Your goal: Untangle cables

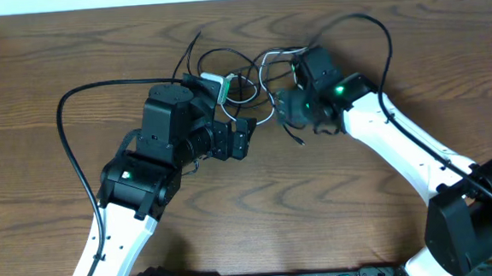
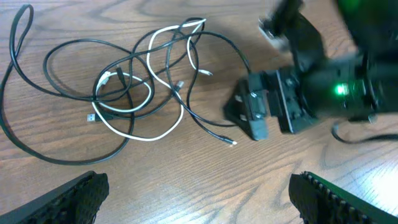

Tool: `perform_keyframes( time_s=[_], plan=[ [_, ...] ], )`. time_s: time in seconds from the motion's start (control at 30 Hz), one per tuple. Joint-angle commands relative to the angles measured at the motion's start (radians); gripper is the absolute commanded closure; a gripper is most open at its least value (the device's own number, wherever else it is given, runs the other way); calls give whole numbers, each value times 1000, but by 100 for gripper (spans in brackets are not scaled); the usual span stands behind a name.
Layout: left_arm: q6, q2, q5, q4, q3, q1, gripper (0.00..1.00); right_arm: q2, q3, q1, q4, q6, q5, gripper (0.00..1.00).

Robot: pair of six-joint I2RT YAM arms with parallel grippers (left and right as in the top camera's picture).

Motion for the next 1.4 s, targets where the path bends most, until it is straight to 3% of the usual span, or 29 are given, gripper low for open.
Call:
perform_keyframes(
  time_s=[0.0, 0.13, 0.27, 0.43, 0.77, 1.1, 1.37],
  plan=[
    [-5, -7, -7, -1, 10, 5, 2, 0, -9, 14, -158, 249, 376, 1],
    [-5, -7, -8, 0, 10, 5, 2, 0, -12, 6, -300, 339, 546, 1],
    [-5, -7, -24, 2, 10, 5, 2, 0, -11, -32, -133, 267, 592, 1],
    [-5, 3, -36, -3, 10, 5, 2, 0, -11, -120, 321, -120, 213, 1],
    [-5, 48, -32, 8, 10, 5, 2, 16, -11, -238, 832, 42, -286, 1],
    [-6, 64, 21, 21, 10, 4, 2, 235, 28, -159, 971, 38, -491, 4],
    [-6, 64, 20, 5, 10, 4, 2, 391, 61, -117, 927, 16, -563, 4]
  ],
)
